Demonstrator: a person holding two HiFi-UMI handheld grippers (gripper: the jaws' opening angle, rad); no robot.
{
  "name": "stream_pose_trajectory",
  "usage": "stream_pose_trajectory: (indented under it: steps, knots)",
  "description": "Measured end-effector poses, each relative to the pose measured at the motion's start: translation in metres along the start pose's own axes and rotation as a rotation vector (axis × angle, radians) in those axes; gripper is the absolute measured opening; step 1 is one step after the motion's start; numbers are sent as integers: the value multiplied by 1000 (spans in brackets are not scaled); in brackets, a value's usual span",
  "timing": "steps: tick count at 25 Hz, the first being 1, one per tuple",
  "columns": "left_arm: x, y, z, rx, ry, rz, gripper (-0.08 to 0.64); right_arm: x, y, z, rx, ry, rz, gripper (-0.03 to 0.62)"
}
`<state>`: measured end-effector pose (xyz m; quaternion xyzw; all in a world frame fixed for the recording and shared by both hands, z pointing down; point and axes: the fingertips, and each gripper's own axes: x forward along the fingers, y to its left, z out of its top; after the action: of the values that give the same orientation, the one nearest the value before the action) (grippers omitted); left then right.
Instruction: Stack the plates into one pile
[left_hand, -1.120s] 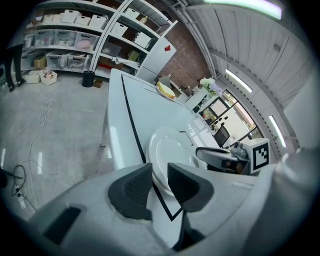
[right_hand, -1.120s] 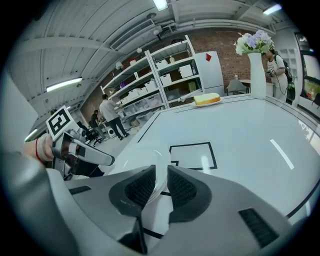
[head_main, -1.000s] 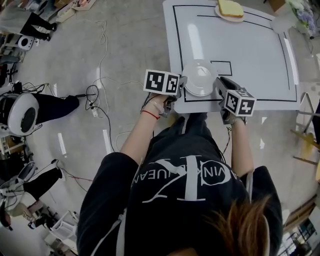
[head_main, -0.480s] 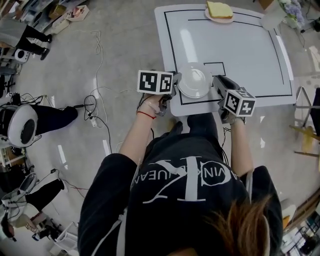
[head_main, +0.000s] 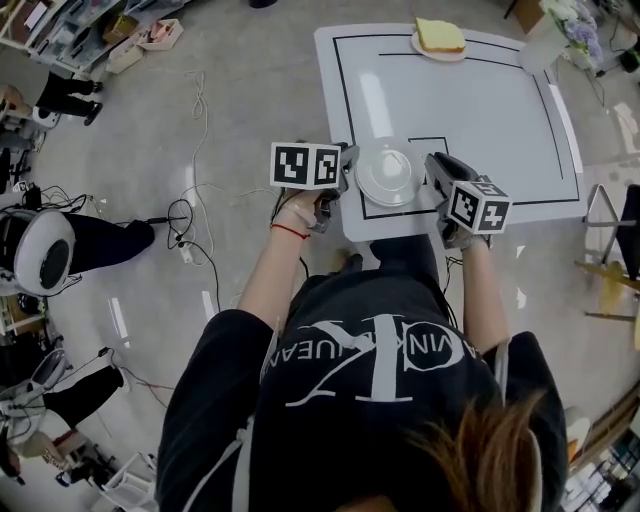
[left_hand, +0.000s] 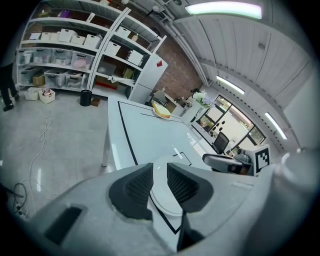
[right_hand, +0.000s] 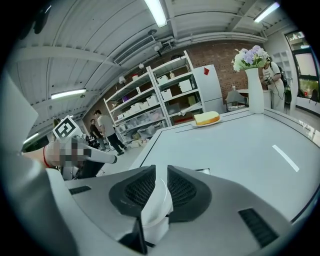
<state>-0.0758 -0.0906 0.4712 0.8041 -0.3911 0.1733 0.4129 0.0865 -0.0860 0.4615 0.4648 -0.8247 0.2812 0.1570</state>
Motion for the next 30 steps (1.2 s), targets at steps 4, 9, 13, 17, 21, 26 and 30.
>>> stream_pose_trajectory:
  steps: [4,9,13,17,21,26,30]
  knots:
    - [-2,-2,14,8,-26,-7,92,-7,-4,14,-25,-20,-16,74]
    - [14,-12,40,26,-49,-11,92,-13,-32,37,-34,-51,-27,75]
    - [32,-21,65,42,-62,-16,94,-5,-65,58,-14,-56,-36,84]
    - [58,-20,93,33,-86,-10,97,9,-98,79,-11,-50,-25,87]
    - [85,-24,113,-6,-107,-18,97,23,-125,88,-28,-18,-6,82]
    - [94,-17,129,34,-154,64,8,42,-131,100,-33,-24,45,2]
    - [81,-18,139,147,-235,91,8,50,-112,109,-51,-57,126,0]
